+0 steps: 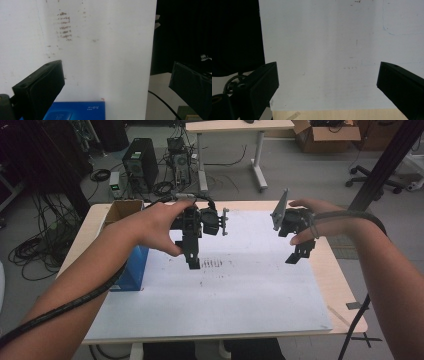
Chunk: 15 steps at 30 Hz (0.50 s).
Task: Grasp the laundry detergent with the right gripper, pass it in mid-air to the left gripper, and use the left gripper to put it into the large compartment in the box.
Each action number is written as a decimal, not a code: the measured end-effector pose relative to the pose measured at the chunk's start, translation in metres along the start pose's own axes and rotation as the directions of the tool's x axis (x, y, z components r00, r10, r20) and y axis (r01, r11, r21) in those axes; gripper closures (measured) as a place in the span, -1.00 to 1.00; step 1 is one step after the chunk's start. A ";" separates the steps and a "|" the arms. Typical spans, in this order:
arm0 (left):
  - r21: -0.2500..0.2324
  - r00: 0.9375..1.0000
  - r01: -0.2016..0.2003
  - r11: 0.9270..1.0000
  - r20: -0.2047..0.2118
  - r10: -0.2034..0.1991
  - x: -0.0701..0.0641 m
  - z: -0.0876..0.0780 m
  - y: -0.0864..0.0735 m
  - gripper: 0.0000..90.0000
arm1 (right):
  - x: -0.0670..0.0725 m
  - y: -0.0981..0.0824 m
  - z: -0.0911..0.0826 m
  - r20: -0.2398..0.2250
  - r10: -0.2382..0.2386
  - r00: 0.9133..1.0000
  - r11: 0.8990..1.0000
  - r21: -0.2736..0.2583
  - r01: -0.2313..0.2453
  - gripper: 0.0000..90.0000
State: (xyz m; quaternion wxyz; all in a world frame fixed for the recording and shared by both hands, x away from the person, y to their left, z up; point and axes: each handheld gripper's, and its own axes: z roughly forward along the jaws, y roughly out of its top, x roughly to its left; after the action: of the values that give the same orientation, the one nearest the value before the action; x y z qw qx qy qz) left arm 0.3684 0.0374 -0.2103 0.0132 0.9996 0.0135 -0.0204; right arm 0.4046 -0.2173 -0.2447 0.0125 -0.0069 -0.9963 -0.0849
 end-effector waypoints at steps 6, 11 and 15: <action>0.000 1.000 0.009 1.000 -0.004 -0.009 -0.001 -0.001 -0.002 -1.00 | 0.001 0.001 0.000 0.000 -0.006 1.000 1.000 -0.001 0.006 -0.91; -0.002 1.000 0.013 1.000 -0.008 -0.013 -0.003 -0.002 -0.004 -1.00 | 0.003 0.002 0.000 0.003 -0.006 1.000 1.000 -0.004 0.006 -0.91; 0.002 1.000 0.017 1.000 -0.008 -0.017 -0.005 -0.003 -0.005 -1.00 | 0.004 0.004 0.000 0.003 -0.008 1.000 1.000 -0.002 0.008 -0.91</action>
State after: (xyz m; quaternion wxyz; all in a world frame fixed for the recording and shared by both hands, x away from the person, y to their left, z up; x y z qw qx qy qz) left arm 0.3638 0.0420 -0.2077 0.0119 0.9995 0.0222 -0.0165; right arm 0.4006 -0.2137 -0.2436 0.0106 -0.0030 -0.9963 -0.0857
